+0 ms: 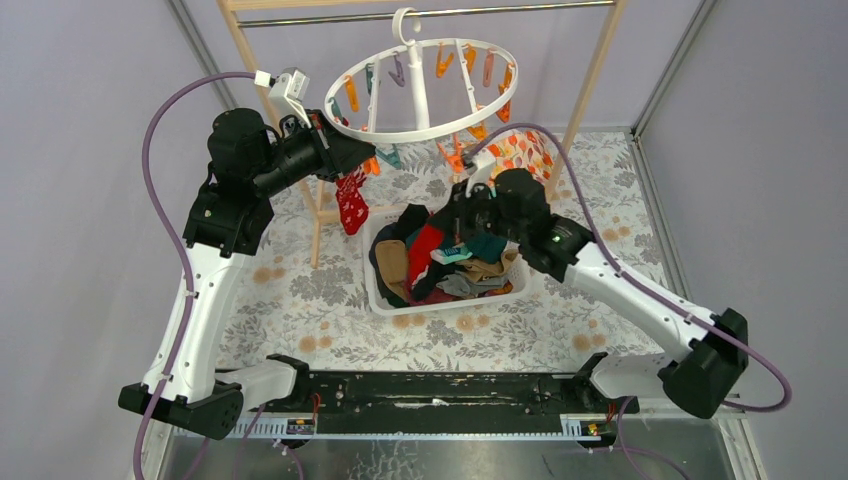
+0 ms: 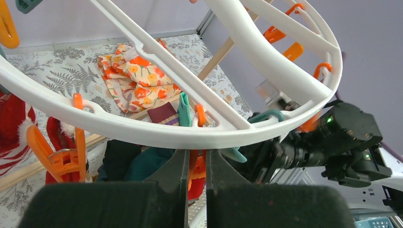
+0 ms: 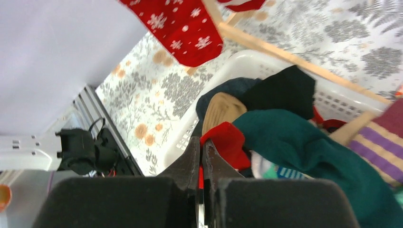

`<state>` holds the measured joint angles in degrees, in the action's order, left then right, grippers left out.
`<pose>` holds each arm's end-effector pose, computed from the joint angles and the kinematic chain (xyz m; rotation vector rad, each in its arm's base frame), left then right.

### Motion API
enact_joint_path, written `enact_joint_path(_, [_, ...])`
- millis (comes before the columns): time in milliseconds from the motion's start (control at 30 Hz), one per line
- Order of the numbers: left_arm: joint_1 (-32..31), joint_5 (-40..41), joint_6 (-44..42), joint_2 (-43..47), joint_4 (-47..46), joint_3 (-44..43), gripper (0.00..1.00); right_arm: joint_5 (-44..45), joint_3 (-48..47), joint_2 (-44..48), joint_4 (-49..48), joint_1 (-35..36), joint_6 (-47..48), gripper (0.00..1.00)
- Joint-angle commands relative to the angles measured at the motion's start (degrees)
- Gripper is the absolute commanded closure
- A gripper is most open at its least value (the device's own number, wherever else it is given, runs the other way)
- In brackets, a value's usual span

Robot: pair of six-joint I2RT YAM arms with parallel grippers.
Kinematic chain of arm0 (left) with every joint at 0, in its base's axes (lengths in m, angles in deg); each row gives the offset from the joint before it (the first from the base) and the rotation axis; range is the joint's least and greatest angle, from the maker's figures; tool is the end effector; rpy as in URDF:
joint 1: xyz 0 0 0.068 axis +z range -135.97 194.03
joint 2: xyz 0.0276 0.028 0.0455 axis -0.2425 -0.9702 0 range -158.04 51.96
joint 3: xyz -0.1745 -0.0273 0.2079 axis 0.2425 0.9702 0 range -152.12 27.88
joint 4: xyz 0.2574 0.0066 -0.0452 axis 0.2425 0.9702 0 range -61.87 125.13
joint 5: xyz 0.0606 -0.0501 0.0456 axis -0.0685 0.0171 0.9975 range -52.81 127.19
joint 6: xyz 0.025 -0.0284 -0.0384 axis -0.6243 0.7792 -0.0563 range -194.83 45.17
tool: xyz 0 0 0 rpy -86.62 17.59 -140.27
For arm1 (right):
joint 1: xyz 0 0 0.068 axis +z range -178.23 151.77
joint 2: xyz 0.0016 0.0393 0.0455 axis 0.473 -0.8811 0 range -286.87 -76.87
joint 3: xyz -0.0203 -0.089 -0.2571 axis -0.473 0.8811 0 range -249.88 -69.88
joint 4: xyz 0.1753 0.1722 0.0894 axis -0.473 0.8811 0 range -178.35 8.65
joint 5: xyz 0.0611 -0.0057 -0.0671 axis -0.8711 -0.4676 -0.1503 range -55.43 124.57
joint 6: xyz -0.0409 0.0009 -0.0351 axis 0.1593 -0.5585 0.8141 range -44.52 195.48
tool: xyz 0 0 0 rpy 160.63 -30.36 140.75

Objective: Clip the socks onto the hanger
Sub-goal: Adjust the sock in the bin.

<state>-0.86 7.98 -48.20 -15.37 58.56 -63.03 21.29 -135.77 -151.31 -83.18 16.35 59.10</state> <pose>0.2111 -0.0741 0.4975 0.2203 1.7572 -0.9630 0.2123 0.2205 0.3650 -0.6326 1.8041 0.9492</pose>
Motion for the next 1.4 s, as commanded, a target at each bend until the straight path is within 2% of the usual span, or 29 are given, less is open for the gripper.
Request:
enact_joint_path(0, [0.0, -1.5, -0.9, 1.0, -0.3, -0.7, 1.00, -0.3, 1.5, 3.8, -2.5, -3.8, -4.3, 1.00])
enact_joint_path(167, [0.0, -1.4, -1.1, 1.1, -0.3, -0.5, 1.00, 3.4, 4.5, 6.8, -3.1, -5.9, -5.5, 1.00])
enact_joint_path(533, [0.0, -1.6, -1.0, 1.1, -0.6, 0.0, 1.00, -1.8, 1.1, 10.6, -14.1, -6.9, -15.8, 1.00])
enact_joint_path(767, [0.1, -1.7, -1.0, 1.3, -0.7, -0.1, 1.00, 5.6, 5.8, 14.2, -15.7, -6.9, -17.9, 1.00])
enact_joint_path(933, [0.0, -1.7, -1.0, 1.6, -0.6, -0.1, 1.00, 16.8, 9.6, 16.5, -11.1, -7.0, -16.9, 1.00])
enact_joint_path(1133, [0.0, -1.6, -1.7, 1.9, -0.4, 0.0, 1.00, 27.0, 13.3, 20.2, 2.0, -7.4, -16.3, 1.00])
enact_joint_path(1367, [0.0, -1.7, -1.9, 1.9, -0.4, 0.1, 1.00, 30.7, 17.9, 30.9, 16.5, -7.3, -16.1, 1.00])
